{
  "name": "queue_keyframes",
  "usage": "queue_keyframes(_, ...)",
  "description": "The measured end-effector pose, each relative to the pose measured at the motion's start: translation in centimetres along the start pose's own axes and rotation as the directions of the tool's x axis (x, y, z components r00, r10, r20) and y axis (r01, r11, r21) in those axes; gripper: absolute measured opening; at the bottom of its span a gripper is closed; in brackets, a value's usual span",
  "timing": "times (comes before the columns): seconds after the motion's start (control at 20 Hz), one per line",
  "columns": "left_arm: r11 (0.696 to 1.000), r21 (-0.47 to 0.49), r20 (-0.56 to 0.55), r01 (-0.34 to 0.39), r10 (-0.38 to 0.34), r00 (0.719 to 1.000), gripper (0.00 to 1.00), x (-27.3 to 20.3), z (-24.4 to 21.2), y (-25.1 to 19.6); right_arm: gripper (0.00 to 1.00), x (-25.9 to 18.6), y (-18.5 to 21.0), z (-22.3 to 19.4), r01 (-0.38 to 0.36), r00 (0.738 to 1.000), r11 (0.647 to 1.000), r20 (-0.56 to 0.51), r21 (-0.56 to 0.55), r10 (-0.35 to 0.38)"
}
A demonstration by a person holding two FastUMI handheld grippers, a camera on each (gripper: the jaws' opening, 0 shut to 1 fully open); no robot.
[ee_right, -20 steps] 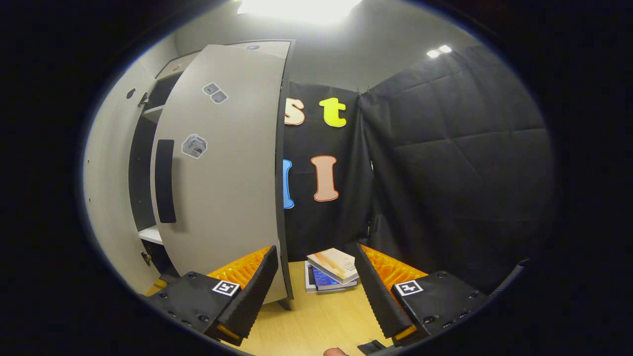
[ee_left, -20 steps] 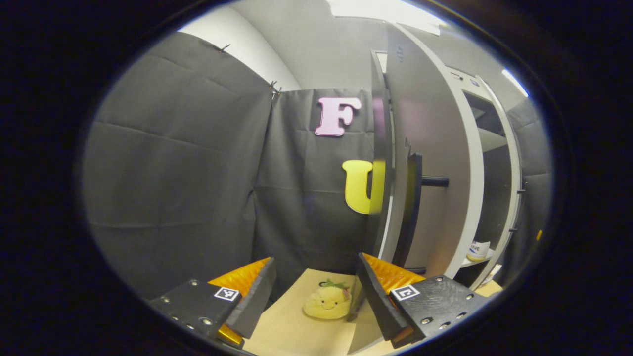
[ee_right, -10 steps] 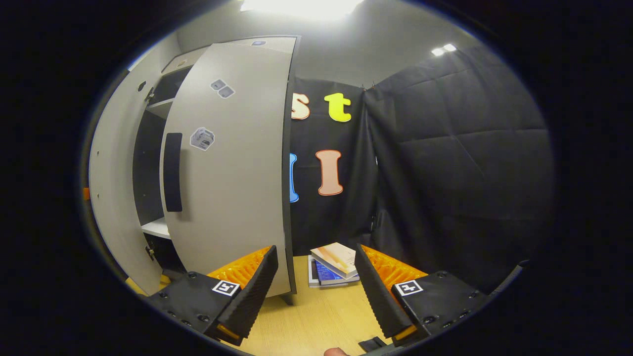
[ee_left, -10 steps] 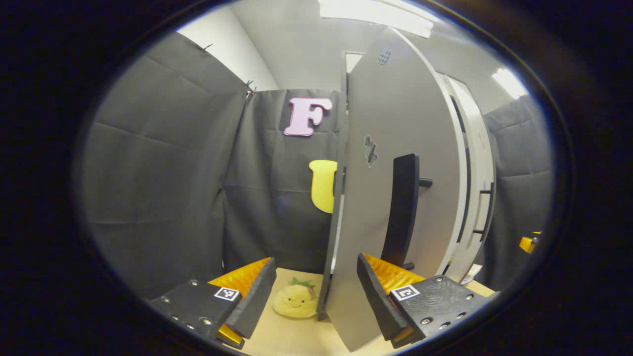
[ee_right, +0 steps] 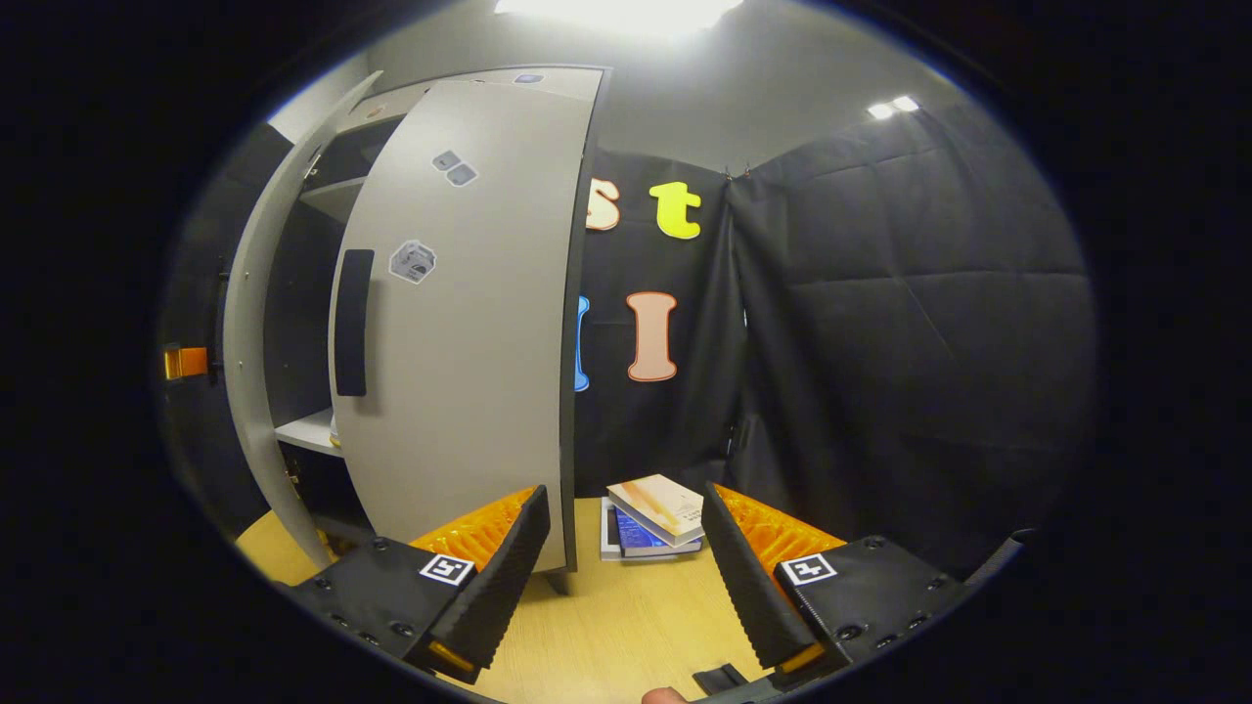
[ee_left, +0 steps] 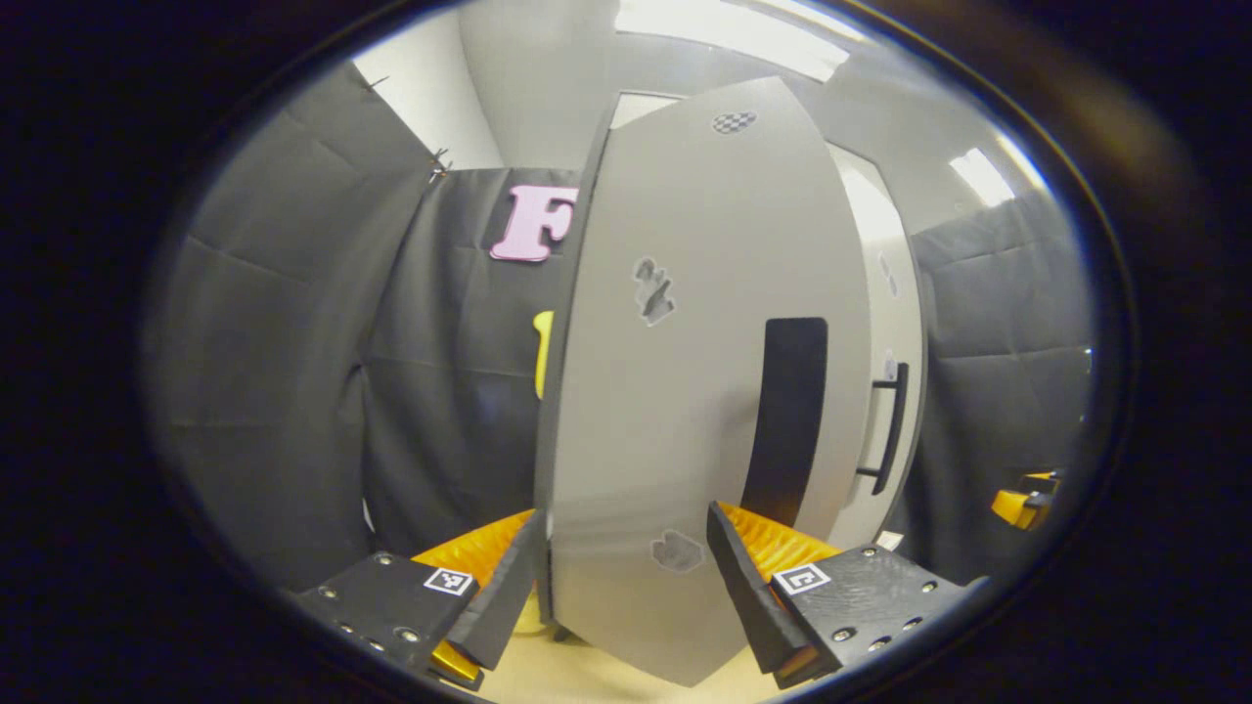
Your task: Grab one shoe with the right hand and put it into the shoe cabinet, grab the other shoe with the left hand and put it into the shoe cabinet; then close the right door with the right hand and the left door with the left hand.
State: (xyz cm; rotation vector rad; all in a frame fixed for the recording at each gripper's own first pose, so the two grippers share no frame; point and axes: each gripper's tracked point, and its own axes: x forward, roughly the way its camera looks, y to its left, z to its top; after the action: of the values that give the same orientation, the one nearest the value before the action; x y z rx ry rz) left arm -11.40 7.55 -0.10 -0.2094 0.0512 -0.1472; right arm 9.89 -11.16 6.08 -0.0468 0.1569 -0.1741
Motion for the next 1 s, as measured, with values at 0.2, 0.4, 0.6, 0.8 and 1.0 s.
queue_keyframes(0.2,0.999,0.040,0.003,0.002,-0.002,1.000,0.93,1.8,-0.4,-2.7,0.96,-0.6,-0.2,-0.5,0.003,1.000,1.000,-0.008,0.007,-0.003)
queue_keyframes(0.4,1.000,0.029,-0.002,0.011,-0.011,1.000,0.94,1.6,-0.5,-2.8,0.98,-0.7,0.3,-0.9,-0.011,1.000,1.000,-0.014,0.009,0.011)
queue_keyframes(0.6,0.999,0.045,-0.017,0.012,-0.011,1.000,0.93,-0.1,-0.5,-2.2,0.98,-1.1,1.5,0.0,-0.045,0.999,0.999,0.006,0.020,0.045)
queue_keyframes(0.8,0.996,0.092,-0.007,-0.006,0.007,1.000,0.93,-3.8,0.8,-0.7,0.96,-2.4,2.5,2.3,-0.101,0.994,0.993,0.045,0.063,0.099)
queue_keyframes(1.0,0.992,0.120,-0.008,-0.037,0.039,0.999,0.96,-8.5,1.6,1.8,0.98,-4.0,2.5,3.8,-0.136,0.989,0.986,0.072,0.096,0.129)
